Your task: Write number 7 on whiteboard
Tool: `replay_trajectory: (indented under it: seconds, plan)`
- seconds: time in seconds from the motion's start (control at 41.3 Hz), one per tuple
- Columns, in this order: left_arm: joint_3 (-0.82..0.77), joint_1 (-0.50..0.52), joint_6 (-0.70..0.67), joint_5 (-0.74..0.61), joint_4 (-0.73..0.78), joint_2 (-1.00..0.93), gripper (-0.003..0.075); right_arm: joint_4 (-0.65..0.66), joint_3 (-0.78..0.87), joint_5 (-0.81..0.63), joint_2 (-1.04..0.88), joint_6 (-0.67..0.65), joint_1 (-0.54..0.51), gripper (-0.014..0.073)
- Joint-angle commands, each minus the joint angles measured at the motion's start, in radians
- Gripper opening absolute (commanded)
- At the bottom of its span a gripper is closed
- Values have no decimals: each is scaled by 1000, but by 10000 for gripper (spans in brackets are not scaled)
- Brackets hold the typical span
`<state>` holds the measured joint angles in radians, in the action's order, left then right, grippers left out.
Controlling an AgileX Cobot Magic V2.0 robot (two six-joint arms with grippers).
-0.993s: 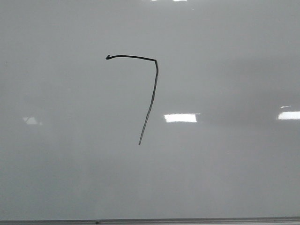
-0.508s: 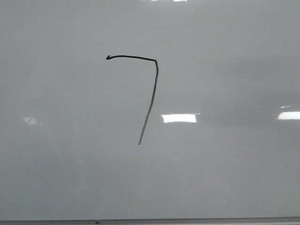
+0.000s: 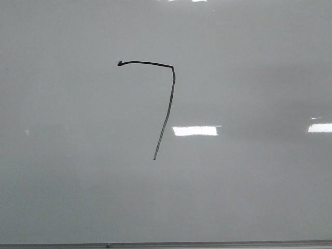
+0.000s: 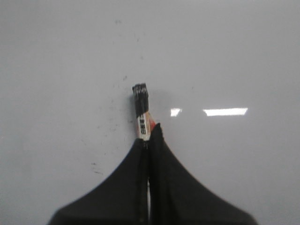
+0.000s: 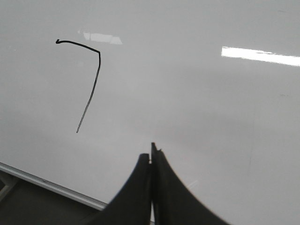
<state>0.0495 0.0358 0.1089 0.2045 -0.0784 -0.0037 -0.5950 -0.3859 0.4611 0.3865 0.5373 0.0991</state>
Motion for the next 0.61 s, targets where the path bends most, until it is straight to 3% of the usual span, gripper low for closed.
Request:
replay_trajectory:
  seconds: [0.0, 0.073, 0.581]
  plan:
    - [-25, 1, 1, -140, -12, -17, -20, -25, -26, -54, 6, 6, -5, -69]
    - [-62, 1, -1, -191, -12, -17, -20, -25, -26, -54, 6, 6, -5, -69]
    - [-59, 1, -1, -171, -12, -17, -20, -25, -26, -54, 6, 6, -5, -69]
